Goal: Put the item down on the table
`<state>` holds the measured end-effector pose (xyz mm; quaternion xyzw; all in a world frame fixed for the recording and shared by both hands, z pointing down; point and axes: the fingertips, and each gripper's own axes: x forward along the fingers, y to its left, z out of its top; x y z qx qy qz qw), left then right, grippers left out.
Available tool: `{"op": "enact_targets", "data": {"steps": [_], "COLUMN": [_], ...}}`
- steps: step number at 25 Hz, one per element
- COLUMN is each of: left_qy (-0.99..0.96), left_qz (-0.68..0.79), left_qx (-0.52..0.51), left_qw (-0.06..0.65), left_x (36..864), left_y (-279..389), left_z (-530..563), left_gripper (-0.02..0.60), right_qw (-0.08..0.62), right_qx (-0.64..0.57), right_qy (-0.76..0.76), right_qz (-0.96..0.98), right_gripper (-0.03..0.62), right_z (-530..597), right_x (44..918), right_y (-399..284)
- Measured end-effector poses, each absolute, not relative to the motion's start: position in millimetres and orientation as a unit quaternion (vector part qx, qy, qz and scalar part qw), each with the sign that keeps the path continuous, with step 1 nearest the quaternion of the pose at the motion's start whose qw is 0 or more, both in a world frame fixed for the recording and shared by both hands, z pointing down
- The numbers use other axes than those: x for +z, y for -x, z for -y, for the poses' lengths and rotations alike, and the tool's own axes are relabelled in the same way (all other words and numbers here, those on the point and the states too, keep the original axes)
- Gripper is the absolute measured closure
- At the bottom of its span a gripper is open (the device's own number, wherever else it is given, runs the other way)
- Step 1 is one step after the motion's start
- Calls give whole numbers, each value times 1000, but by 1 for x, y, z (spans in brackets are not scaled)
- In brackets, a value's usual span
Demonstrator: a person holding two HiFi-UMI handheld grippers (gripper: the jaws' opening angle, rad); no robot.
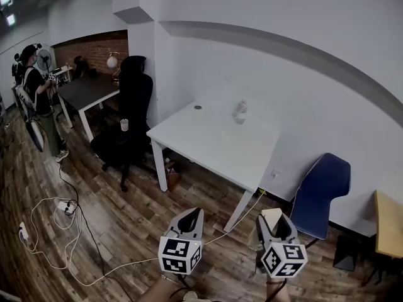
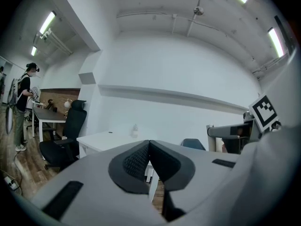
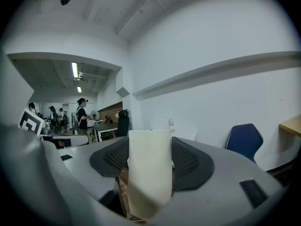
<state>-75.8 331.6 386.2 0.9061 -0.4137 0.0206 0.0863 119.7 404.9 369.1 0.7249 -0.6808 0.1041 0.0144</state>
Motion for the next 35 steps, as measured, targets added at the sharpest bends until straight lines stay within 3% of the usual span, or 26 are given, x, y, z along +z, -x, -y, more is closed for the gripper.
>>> {"op": "enact_targets", "data": {"steps": [15,35], "left_qy": [-896,-882], "left_qz": [432,461], "left_qx": [27,13], "left_qw": [98,93], "left_x": [402,388], "left_y": [93,53], "left_z": [-282,-156], "left_gripper": [565,565], "right_qw": [7,6], "right_qx": [131,137], "right_qy": [-728,-715], "right_qz": [673,685], "right_gripper": [298,298], "right_z": [-356,-222], "right_x": [389,380], "right_y": [-122,-175]}}
